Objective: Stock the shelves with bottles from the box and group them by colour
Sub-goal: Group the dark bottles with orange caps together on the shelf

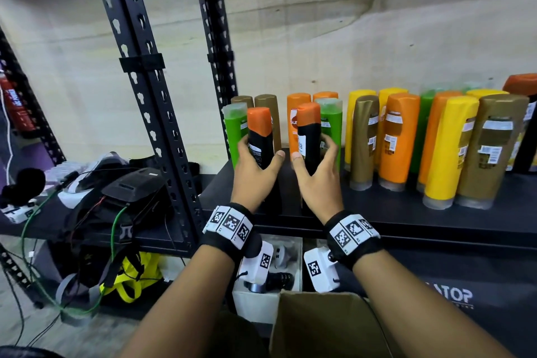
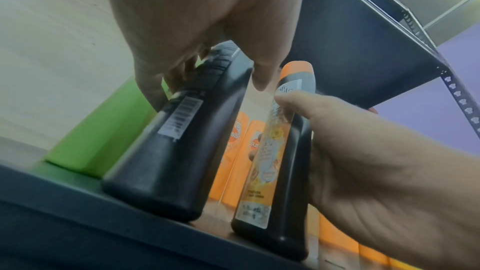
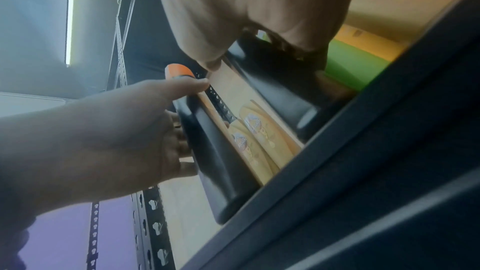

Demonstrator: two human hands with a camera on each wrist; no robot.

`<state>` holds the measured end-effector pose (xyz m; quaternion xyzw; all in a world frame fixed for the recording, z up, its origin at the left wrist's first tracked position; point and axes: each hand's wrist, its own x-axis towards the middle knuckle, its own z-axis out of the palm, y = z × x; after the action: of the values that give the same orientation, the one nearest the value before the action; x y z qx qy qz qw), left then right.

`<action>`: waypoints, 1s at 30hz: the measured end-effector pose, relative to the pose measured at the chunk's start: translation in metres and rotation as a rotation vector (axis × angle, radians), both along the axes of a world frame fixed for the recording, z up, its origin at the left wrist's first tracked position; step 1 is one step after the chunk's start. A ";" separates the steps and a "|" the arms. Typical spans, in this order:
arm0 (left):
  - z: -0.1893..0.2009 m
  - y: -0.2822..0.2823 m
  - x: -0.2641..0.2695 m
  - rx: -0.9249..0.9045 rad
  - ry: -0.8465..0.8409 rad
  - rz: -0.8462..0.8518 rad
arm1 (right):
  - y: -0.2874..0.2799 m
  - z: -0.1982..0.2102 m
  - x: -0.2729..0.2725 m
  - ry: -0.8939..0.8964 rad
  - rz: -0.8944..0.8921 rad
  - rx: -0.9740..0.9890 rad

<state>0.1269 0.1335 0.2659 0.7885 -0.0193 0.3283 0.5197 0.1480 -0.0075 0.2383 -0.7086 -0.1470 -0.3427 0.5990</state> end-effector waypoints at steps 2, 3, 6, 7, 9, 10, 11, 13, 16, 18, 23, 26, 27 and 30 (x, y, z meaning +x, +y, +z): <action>-0.001 -0.001 0.002 -0.012 -0.011 -0.012 | 0.003 -0.004 0.003 -0.003 -0.004 0.021; -0.001 -0.001 0.003 -0.013 -0.012 -0.021 | 0.004 -0.005 0.004 -0.006 -0.001 0.027; 0.000 -0.003 0.006 -0.013 -0.018 -0.032 | 0.004 -0.005 0.007 0.008 0.016 0.028; 0.000 -0.004 0.006 -0.016 -0.027 -0.035 | 0.003 -0.004 0.007 0.018 0.023 0.028; -0.001 -0.007 0.005 -0.033 -0.048 -0.044 | 0.002 -0.003 0.006 0.030 0.042 0.028; -0.001 -0.009 0.004 -0.043 -0.058 -0.047 | 0.001 -0.003 0.005 0.032 0.053 0.025; 0.000 -0.011 0.002 -0.054 -0.069 -0.050 | -0.001 -0.003 0.004 0.033 0.066 0.023; 0.001 -0.016 -0.002 -0.073 -0.087 -0.055 | -0.005 -0.003 0.000 0.025 0.094 0.029; 0.006 -0.026 -0.010 -0.073 -0.103 -0.049 | -0.015 -0.002 -0.006 0.013 0.113 0.037; 0.012 -0.034 -0.014 -0.061 -0.119 -0.051 | -0.026 0.002 -0.011 0.008 0.123 0.030; 0.026 -0.060 -0.019 -0.063 -0.156 -0.080 | -0.056 0.018 -0.024 -0.069 0.076 0.078; 0.031 -0.078 -0.022 -0.068 -0.172 -0.117 | -0.072 0.026 -0.032 -0.068 0.056 0.093; 0.033 -0.086 -0.023 -0.068 -0.175 -0.131 | -0.080 0.029 -0.035 -0.068 0.054 0.100; 0.038 -0.108 -0.027 -0.054 -0.190 -0.165 | -0.103 0.036 -0.044 -0.077 0.015 0.103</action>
<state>0.0999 0.0254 0.3037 0.7353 -0.1246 0.3581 0.5618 0.1043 -0.1103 0.2748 -0.6620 -0.1575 -0.3725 0.6310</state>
